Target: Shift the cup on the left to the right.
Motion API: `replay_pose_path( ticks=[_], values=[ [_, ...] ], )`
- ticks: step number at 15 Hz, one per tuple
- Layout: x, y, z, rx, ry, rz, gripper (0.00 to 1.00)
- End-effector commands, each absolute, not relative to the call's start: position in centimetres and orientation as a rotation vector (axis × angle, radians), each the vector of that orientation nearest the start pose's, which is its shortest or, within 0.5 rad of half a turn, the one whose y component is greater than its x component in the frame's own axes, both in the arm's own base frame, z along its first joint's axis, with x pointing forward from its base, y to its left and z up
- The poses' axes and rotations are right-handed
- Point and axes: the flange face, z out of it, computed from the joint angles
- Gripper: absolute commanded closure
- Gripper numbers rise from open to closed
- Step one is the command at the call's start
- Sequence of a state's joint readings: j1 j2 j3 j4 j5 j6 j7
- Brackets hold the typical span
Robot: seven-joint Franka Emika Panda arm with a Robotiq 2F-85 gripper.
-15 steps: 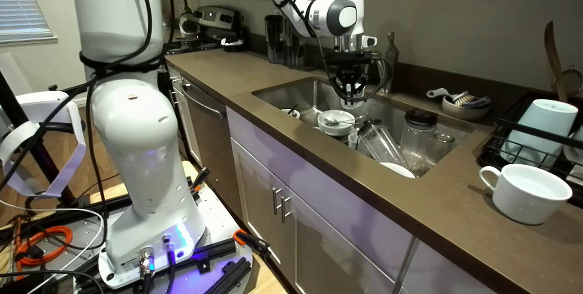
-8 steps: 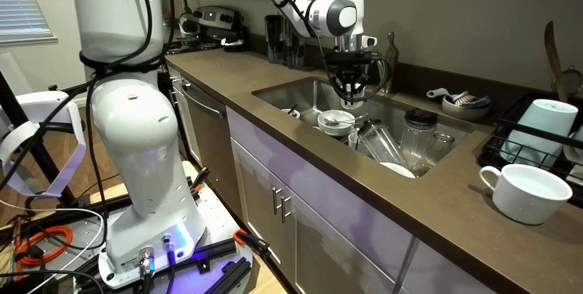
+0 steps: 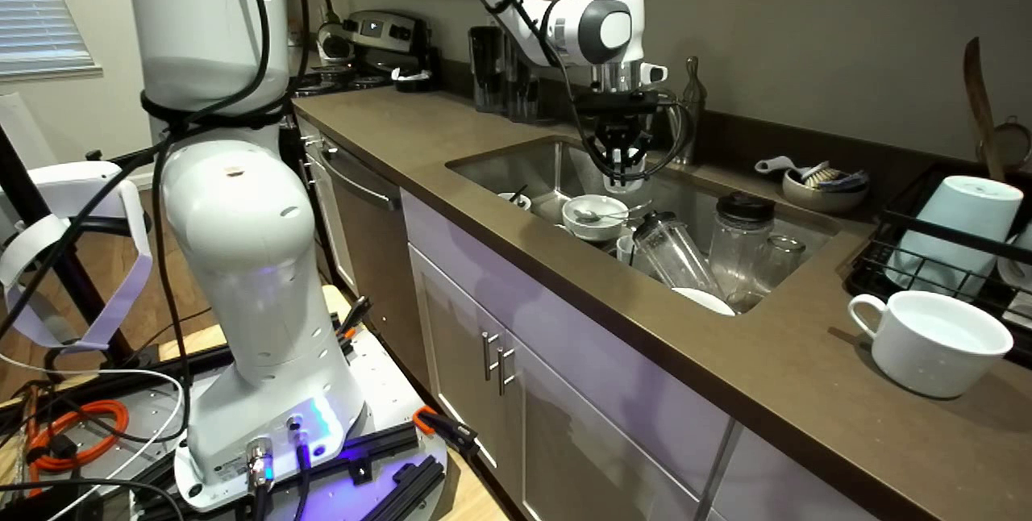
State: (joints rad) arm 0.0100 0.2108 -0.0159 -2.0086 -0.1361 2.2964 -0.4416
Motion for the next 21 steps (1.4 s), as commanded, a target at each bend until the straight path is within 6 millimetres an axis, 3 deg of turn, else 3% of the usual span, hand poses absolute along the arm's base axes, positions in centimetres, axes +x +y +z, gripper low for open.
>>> replay_pose_path(
  ticks=[1,15,16,21],
  values=[
    [59.9,-0.6,35.9,-3.153,-0.843,-0.082,0.84],
    [59.9,-0.6,35.9,-3.152,-0.843,-0.081,0.84],
    [59.9,-0.6,35.9,-3.152,-0.843,-0.081,0.95],
    [58.4,-1.9,35.7,-3.157,-0.815,0.027,0.95]
  ],
)
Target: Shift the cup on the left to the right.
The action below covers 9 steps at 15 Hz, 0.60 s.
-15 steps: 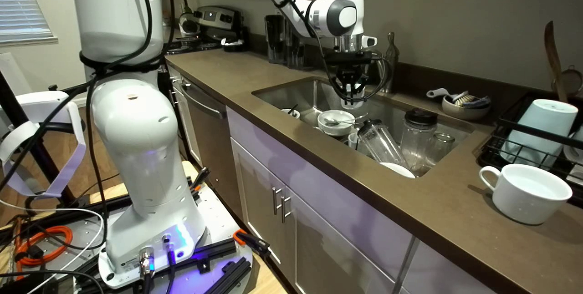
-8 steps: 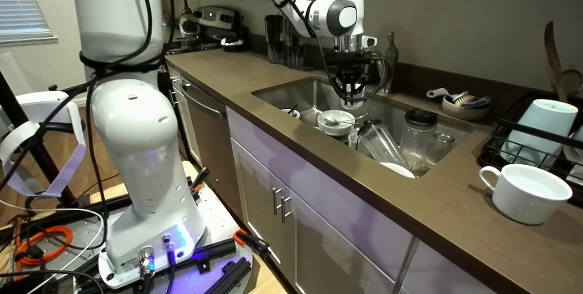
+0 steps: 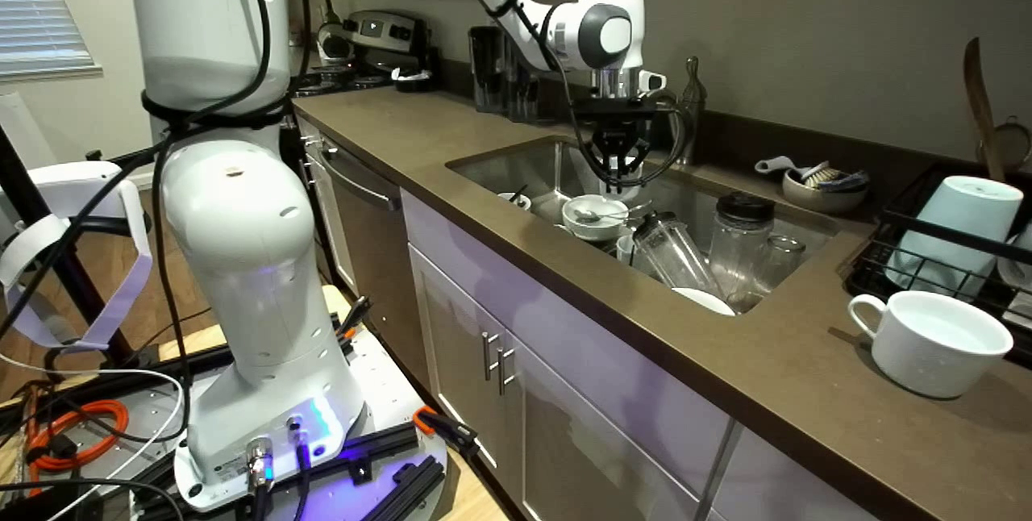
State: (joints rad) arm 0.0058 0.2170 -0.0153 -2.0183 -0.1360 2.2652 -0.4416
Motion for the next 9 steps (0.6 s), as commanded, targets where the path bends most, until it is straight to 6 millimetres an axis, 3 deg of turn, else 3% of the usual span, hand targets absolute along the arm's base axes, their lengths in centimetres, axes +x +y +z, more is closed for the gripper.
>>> replay_pose_path(
  ticks=[1,9],
  values=[
    [58.1,-2.4,35.8,-3.161,-0.795,0.062,0.95],
    [57.8,-7.4,37.9,-3.224,-0.544,0.12,0.95]
  ],
)
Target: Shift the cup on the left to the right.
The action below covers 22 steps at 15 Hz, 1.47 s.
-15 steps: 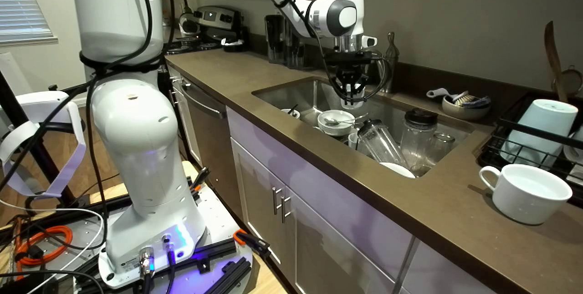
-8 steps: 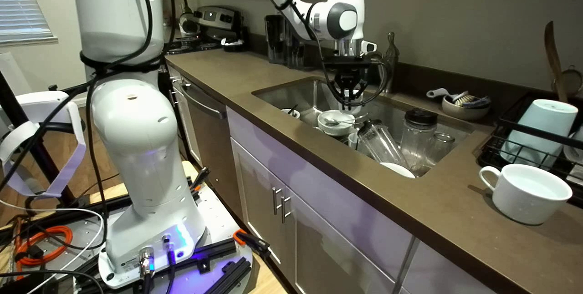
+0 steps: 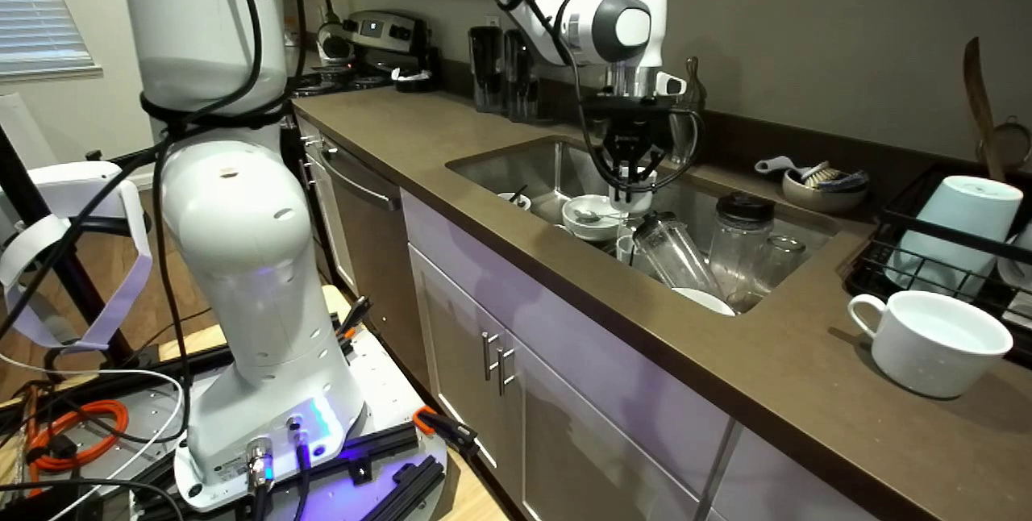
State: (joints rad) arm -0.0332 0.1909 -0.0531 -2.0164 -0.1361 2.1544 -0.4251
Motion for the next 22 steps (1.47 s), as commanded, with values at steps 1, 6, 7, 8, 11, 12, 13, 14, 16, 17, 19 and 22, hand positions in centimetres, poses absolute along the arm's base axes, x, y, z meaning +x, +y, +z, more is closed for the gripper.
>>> replay_pose_path(
  ticks=[1,6,7,8,11,12,13,14,16,17,19,22],
  values=[
    [57.9,-8.4,38.2,-3.236,-0.482,0.116,0.95],
    [58.0,-12.8,39.6,-3.283,-0.164,0.121,0.95],
    [57.9,-13.4,39.9,-3.288,-0.101,0.123,0.95],
    [57.7,-14.0,40.1,-3.292,-0.043,0.125,0.95],
    [57.4,-15.4,40.5,-3.295,0.132,0.135,0.95],
    [57.4,-15.9,40.6,-3.295,0.19,0.13,0.95],
    [57.5,-16.6,40.6,-3.292,0.252,0.121,0.95],
    [57.6,-17.4,40.7,-3.287,0.329,0.111,0.95],
    [57.5,-19.0,40.9,-3.27,0.473,0.099,0.95],
    [57.5,-19.8,40.9,-3.263,0.542,0.09,0.95],
    [57.4,-21.7,41.2,-3.242,0.686,0.08,0.95],
    [57.3,-24.5,41.2,-3.203,0.888,0.071,0.95]
  ],
)
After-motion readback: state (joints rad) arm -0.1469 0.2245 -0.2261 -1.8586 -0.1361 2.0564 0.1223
